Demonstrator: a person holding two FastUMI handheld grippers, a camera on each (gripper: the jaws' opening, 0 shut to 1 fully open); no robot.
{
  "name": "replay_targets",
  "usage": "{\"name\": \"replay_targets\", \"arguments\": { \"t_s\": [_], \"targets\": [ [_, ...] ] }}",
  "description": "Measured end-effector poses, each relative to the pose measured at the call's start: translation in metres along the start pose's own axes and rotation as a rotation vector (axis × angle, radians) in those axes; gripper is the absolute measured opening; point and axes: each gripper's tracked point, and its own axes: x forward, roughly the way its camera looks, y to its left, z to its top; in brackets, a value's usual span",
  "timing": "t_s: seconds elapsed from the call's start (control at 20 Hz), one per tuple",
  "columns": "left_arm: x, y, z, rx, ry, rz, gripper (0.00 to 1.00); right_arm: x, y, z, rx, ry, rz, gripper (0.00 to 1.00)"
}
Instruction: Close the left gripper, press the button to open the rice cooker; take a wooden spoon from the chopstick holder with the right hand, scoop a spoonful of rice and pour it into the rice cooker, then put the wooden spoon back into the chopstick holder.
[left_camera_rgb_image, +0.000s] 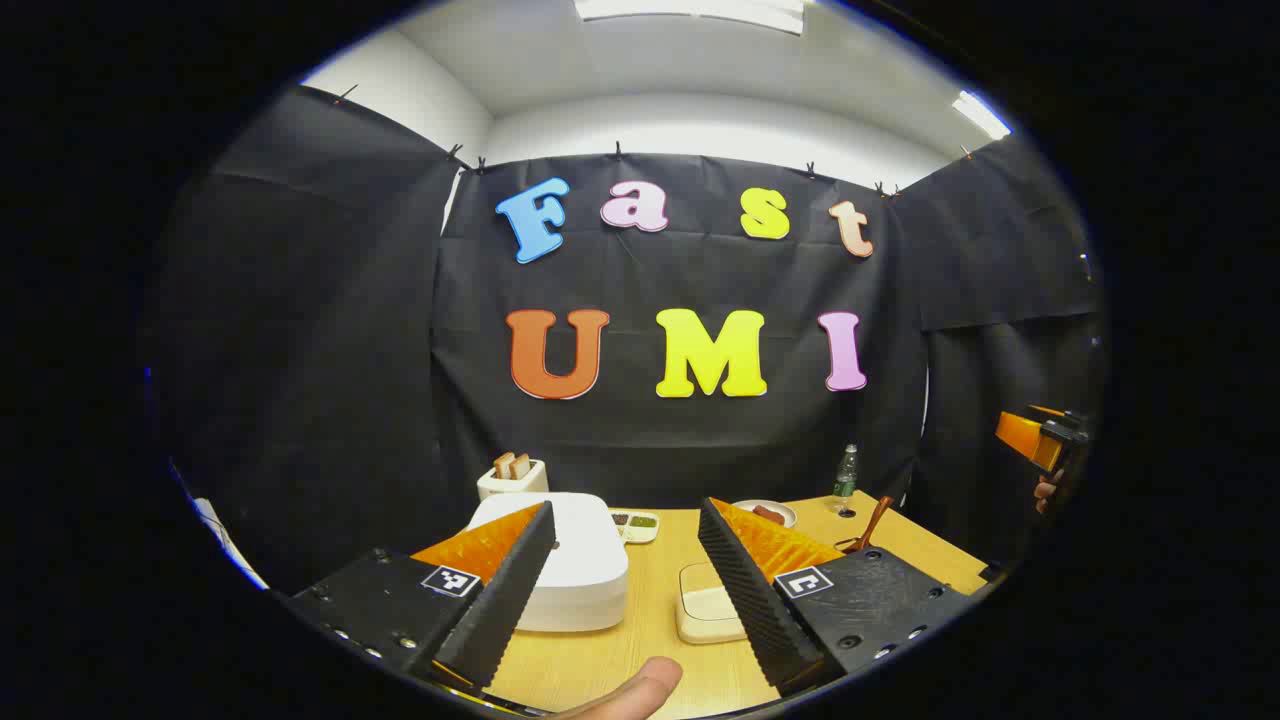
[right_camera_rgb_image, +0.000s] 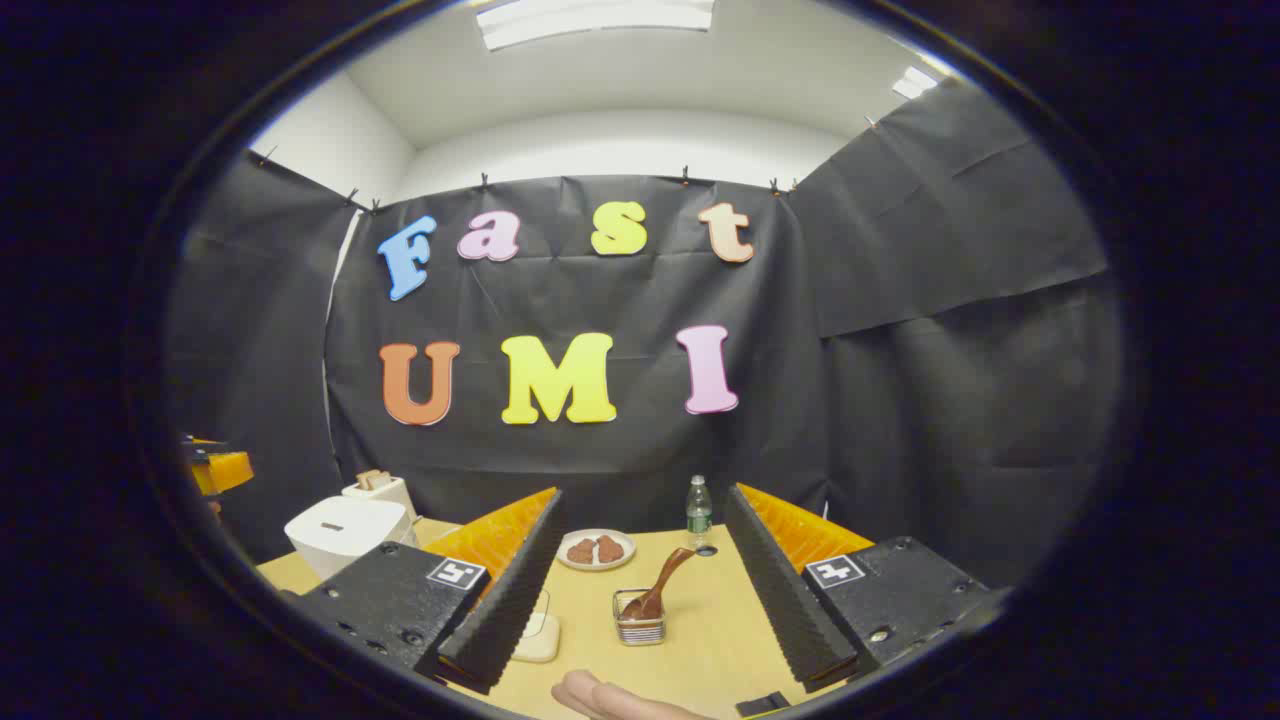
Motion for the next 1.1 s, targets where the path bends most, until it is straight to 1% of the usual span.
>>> {"name": "replay_targets", "arguments": {
  "t_s": [0.05, 0.1, 0.15, 0.2, 0.25, 0.4, 0.45, 0.5, 0.55, 0.6, 0.65, 0.7, 0.75, 0.8, 1.0, 1.1],
  "targets": [
    [0.000, 0.000, 0.001, 0.006, -0.001, 0.001, 0.92, -0.001, -0.003, 0.002, -0.002, -0.009, -0.004, 1.00],
    [0.000, 0.000, 0.002, 0.009, -0.001, -0.004, 0.92, -0.003, -0.002, 0.002, 0.002, -0.016, 0.000, 0.98],
    [0.002, -0.002, 0.001, 0.004, 0.004, -0.014, 0.92, -0.004, -0.001, 0.000, 0.008, -0.014, 0.010, 1.00],
    [0.003, -0.005, -0.003, 0.000, 0.009, -0.018, 0.92, -0.004, -0.001, -0.001, 0.012, -0.009, 0.014, 0.98],
    [0.005, -0.007, -0.005, 0.001, 0.012, -0.023, 0.92, -0.004, -0.003, -0.001, 0.013, -0.009, 0.016, 0.98],
    [0.008, -0.007, -0.006, 0.006, 0.018, -0.018, 0.92, -0.003, -0.008, -0.002, 0.007, -0.007, 0.011, 0.98],
    [0.008, -0.007, -0.006, 0.006, 0.017, -0.015, 0.92, -0.004, -0.010, -0.002, 0.008, -0.009, 0.006, 1.00],
    [0.008, -0.008, -0.007, 0.002, 0.018, -0.017, 0.92, -0.003, -0.011, -0.002, 0.009, -0.012, 0.003, 0.98],
    [0.008, -0.009, -0.009, -0.002, 0.023, -0.021, 0.92, -0.003, -0.011, -0.004, 0.010, -0.009, 0.003, 1.00],
    [0.009, -0.012, -0.010, -0.006, 0.026, -0.028, 0.92, -0.003, -0.012, -0.005, 0.012, -0.005, 0.004, 0.98],
    [0.009, -0.012, -0.009, -0.007, 0.026, -0.030, 0.92, -0.003, -0.013, -0.005, 0.012, -0.004, 0.004, 1.00],
    [0.011, -0.009, -0.008, -0.002, 0.018, -0.024, 0.92, -0.003, -0.014, -0.007, 0.012, -0.003, 0.004, 1.00],
    [0.013, -0.007, -0.005, 0.010, 0.003, -0.023, 0.92, -0.002, -0.015, -0.009, 0.014, 0.000, 0.002, 0.98],
    [0.015, -0.008, -0.004, 0.023, -0.007, -0.023, 0.92, -0.001, -0.015, -0.010, 0.017, 0.002, 0.003, 1.00],
    [0.020, 0.002, 0.001, 0.069, -0.047, 0.014, 0.92, 0.002, -0.019, -0.010, 0.023, -0.010, -0.001, 1.00],
    [0.023, 0.001, -0.001, 0.056, -0.045, 0.010, 0.92, 0.004, -0.021, -0.012, 0.026, -0.017, -0.003, 1.00]
  ]
}}
